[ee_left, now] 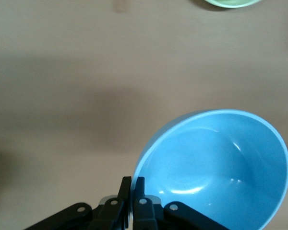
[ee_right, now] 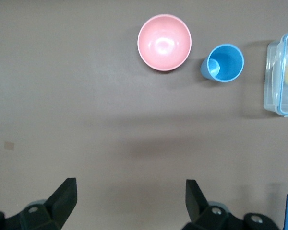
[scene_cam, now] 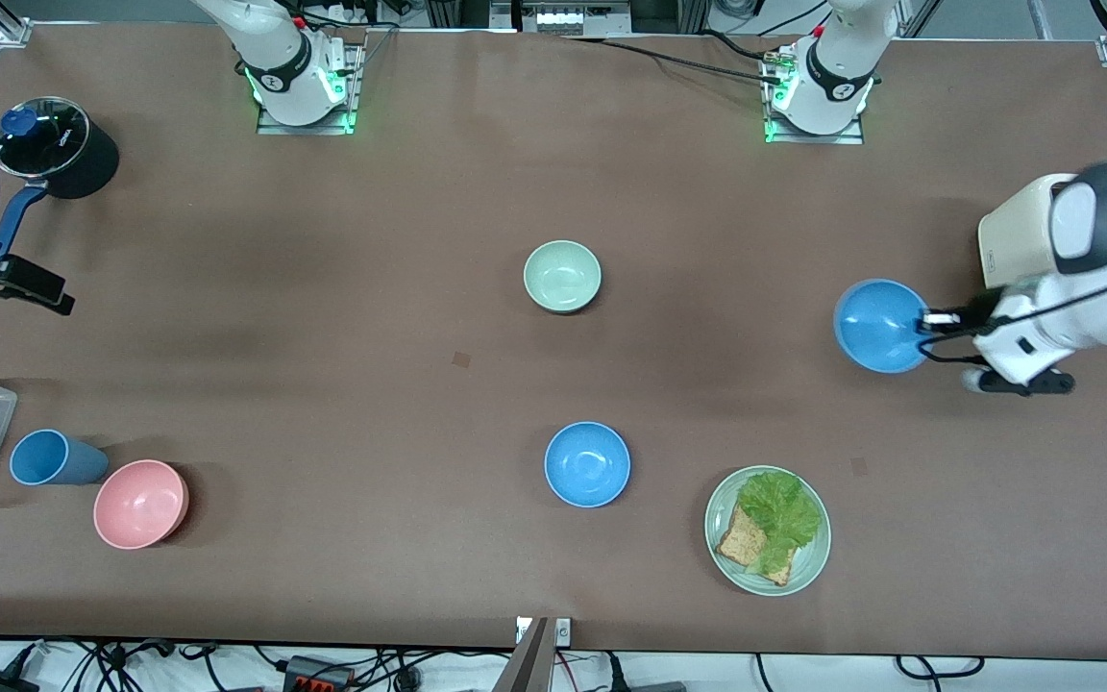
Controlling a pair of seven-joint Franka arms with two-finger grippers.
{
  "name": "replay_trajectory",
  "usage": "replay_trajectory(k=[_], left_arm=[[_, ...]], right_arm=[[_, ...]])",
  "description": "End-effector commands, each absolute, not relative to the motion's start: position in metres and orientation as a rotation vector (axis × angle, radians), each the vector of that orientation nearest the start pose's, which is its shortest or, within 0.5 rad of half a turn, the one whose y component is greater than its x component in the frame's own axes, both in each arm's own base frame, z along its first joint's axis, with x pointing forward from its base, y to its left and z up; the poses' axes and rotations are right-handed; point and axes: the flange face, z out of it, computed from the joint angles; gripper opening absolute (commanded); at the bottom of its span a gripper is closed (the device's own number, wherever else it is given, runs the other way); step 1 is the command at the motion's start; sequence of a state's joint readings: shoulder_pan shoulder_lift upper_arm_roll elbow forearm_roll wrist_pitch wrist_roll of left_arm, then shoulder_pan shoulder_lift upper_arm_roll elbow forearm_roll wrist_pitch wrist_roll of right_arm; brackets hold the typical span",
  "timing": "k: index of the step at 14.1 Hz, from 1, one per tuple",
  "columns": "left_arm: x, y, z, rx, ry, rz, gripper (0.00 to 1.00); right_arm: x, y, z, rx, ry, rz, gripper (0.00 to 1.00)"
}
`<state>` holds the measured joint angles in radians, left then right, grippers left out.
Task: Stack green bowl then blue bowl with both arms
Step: 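Carry the blue bowl with the left gripper over the green bowl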
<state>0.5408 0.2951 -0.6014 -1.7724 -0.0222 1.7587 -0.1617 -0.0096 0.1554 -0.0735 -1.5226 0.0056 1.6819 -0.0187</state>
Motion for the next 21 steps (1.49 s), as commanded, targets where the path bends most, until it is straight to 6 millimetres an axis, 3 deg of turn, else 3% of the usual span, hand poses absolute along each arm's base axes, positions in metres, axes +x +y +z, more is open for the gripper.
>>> replay_trajectory(k=[1,5,8,12,14,17,21], left_arm=[[0.585,-0.078,0.414,-3.248,-0.432,0.531,0.00],[0.565,-0.198,0.415,-3.198,-0.783,0.521,0.00],[0.549,-0.243,0.395,-3.178,-0.957,0.494,0.00],[0.517,-0.326,0.372,-3.144,-1.156,0.512,0.00],[0.502,-0.337,0.351,-3.123,-1.249,0.501,0.00],[0.472,-0.372,0.338,-3.133,-1.250,0.480,0.00],[0.453,-0.374,0.314,-3.162,-1.266,0.441,0.00]], right_arm=[[0.573,-0.045,0.566,-3.154,0.068,0.023,1.00],[0.553,-0.040,0.546,-3.151,0.052,0.028,1.00],[0.544,-0.038,0.546,-3.152,0.042,0.030,1.00],[0.544,-0.040,0.553,-3.151,0.049,0.008,1.00],[0.545,-0.042,0.556,-3.148,0.060,-0.002,1.00],[0.545,-0.043,0.558,-3.151,0.062,-0.006,1.00],[0.546,-0.040,0.558,-3.149,0.072,-0.007,1.00]])
